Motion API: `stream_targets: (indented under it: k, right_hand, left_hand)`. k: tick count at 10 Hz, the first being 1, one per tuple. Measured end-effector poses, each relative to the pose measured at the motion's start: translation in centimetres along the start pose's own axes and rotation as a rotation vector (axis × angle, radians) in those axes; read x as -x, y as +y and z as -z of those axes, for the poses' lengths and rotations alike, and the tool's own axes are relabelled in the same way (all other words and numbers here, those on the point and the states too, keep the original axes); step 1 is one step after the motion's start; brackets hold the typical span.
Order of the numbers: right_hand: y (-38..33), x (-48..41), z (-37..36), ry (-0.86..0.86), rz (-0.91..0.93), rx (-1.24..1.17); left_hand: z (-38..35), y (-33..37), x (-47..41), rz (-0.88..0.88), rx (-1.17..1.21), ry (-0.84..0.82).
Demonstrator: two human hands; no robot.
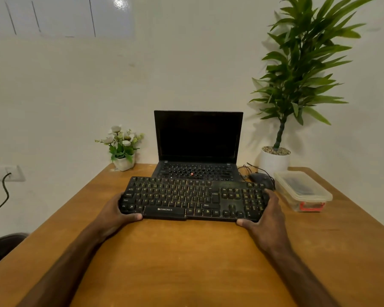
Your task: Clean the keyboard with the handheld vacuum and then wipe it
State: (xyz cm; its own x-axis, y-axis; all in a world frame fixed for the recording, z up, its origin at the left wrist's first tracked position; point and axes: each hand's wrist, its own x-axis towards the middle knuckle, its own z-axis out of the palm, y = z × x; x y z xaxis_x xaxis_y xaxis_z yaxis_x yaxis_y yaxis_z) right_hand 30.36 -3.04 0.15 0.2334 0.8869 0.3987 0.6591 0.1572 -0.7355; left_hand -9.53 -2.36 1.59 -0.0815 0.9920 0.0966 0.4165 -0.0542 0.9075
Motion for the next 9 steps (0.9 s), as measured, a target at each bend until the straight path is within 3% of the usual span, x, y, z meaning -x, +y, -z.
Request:
stream_targets:
  k: [3, 7, 9]
  right_hand:
    - [1.3, -3.7, -1.8, 0.041, -0.002, -0.041]
    - [1.6, -3.8, -2.1, 0.006, -0.017, 0.011]
    - [1.1, -3.3, -2.2, 0.018, -0.015, 0.079]
  left_hand:
    - [-0.2, -1.2, -5.4, 0.046, -0.043, -0.034]
    - [-0.6, -0.8, -4.6, -0.012, -0.132, -0.084]
    - [-1.6, -0.9, -3.7, -0.083, -0.39, 0.107]
